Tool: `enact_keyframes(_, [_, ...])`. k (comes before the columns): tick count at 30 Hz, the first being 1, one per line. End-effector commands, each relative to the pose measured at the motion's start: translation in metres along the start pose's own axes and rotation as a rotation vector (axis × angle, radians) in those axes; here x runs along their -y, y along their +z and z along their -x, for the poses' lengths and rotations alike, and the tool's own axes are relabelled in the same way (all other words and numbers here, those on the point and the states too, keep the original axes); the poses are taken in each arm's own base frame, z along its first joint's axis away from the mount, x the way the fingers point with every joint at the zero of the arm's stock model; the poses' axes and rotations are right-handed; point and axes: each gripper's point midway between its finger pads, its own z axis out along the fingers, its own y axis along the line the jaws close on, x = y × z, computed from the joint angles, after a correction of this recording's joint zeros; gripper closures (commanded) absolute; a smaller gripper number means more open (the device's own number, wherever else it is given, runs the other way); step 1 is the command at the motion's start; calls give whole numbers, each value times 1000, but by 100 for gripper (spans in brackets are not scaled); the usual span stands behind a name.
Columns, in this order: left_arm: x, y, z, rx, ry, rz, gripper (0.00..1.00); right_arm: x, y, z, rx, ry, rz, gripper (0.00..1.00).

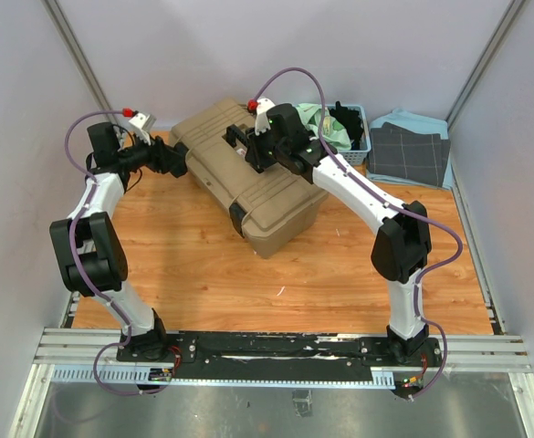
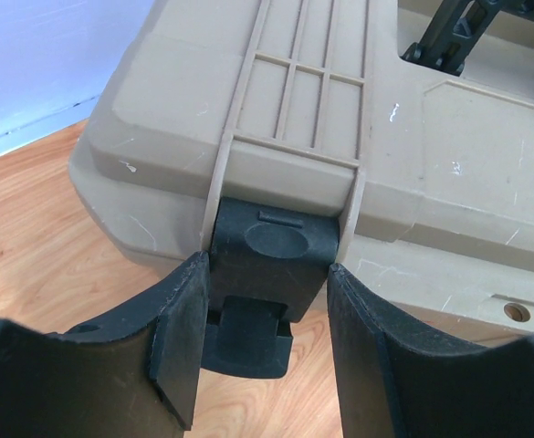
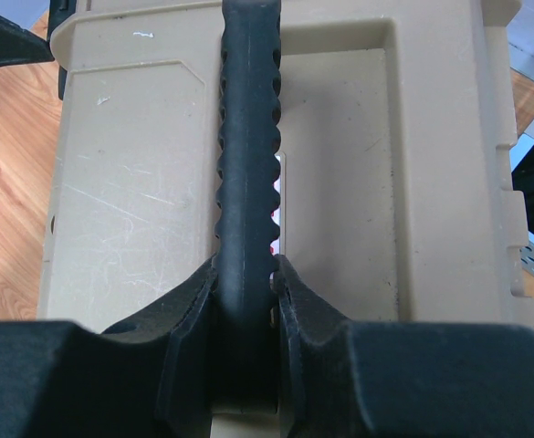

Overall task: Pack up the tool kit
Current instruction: Close the toolbox at the center of the board.

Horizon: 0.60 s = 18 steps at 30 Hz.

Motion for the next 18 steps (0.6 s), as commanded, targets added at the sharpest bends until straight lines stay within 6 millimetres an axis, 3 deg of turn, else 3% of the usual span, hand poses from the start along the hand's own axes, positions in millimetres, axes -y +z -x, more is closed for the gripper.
enact_keyframes(1, [45,21,-106,-277,-248,-87,100,-32,-1,-20,-60,1,124,99])
enact_keyframes(18, [40,18,-145,-359,-231,-72,100,-33,0,-22,-64,8,126,99])
